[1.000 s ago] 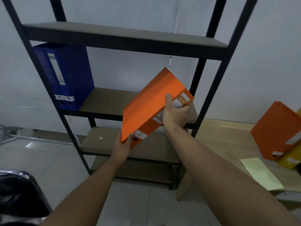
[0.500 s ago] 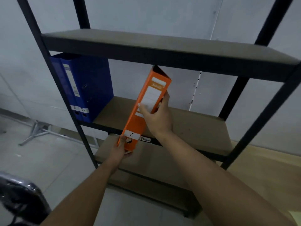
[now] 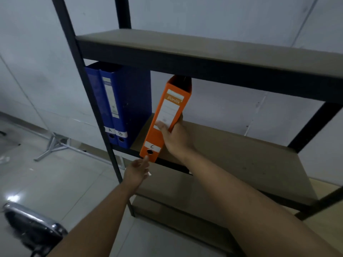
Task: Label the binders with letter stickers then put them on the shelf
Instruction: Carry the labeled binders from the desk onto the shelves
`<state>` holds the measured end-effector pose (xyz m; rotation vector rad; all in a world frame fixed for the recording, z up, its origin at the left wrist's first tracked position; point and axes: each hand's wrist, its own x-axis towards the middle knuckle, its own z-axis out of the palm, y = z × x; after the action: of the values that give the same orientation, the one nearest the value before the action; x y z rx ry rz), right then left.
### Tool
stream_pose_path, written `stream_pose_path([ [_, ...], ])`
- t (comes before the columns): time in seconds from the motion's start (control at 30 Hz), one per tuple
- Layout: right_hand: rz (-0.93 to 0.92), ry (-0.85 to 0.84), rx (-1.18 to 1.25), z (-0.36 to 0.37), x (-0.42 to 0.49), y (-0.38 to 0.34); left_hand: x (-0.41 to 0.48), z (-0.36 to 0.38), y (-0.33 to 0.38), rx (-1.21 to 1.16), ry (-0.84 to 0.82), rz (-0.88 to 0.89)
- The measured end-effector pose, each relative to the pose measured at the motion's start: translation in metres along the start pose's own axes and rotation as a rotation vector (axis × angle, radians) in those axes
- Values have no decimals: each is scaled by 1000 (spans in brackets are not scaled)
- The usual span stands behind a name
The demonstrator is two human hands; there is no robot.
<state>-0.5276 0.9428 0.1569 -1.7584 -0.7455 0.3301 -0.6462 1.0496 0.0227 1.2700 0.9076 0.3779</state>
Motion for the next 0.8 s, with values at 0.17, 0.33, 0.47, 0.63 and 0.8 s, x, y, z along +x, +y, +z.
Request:
stream_pose_path([
  [0.17, -2, -1, -39, 38, 32, -12, 36, -31, 7, -28, 30, 13],
  [0.33, -23, 1, -106, 63, 48, -21, 66, -45, 14, 36, 5, 40],
  [0.47, -15, 2, -104, 74, 58, -22, 83, -51, 12, 35, -3, 30],
  [0.63, -27, -24, -160, 81, 67, -25, 90, -57, 15, 3, -52, 42],
  [0.8, -45, -45, -230, 93, 72, -31, 95, -66, 11, 18, -117, 48],
])
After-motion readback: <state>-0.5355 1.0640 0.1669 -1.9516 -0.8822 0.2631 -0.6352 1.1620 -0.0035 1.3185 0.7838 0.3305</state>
